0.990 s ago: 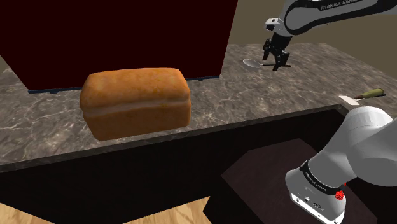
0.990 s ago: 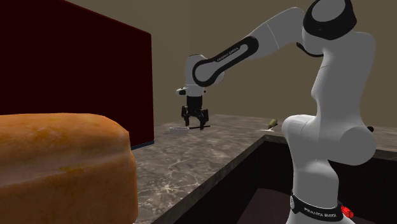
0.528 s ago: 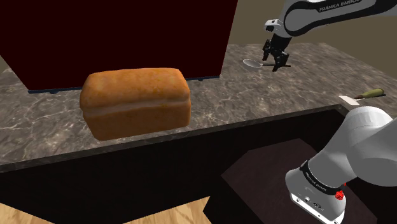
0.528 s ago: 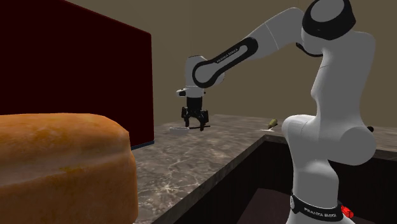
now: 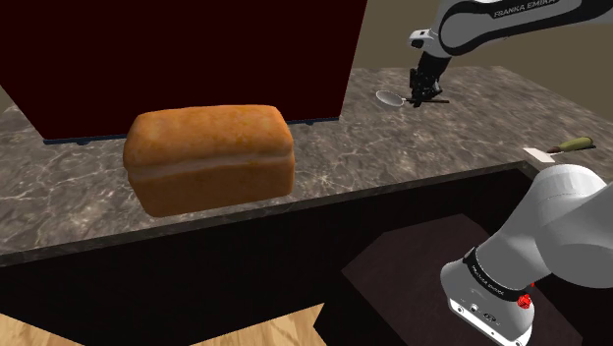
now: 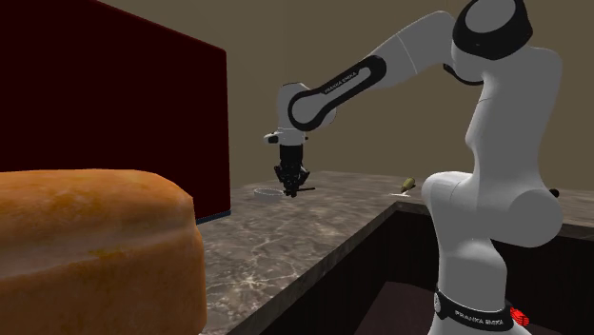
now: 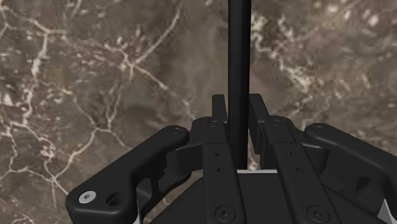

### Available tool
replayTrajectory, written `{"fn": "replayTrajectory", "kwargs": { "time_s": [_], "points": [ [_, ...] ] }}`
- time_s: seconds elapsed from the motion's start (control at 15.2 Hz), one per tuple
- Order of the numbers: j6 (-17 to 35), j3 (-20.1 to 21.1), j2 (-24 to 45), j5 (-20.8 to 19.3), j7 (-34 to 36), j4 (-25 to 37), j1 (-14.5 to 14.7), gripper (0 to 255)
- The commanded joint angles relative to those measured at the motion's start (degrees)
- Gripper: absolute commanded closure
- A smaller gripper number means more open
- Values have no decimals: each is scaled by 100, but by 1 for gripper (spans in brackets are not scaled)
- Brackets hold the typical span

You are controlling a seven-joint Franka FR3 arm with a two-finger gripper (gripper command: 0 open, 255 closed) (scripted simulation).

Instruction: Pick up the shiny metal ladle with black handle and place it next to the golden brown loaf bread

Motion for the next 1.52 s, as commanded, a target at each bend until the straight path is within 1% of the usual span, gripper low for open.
{"fn": "replayTrajectory", "kwargs": {
  "time_s": [0.0,0.07,0.73,1.45],
  "points": [
    [17,-1,1,-3,0,-2,-1,255],
    [40,-4,19,6,5,-9,6,255],
    [-772,192,-238,27,-35,562,10,255],
    [-1618,358,-335,112,-134,1317,48,255]
  ]
}}
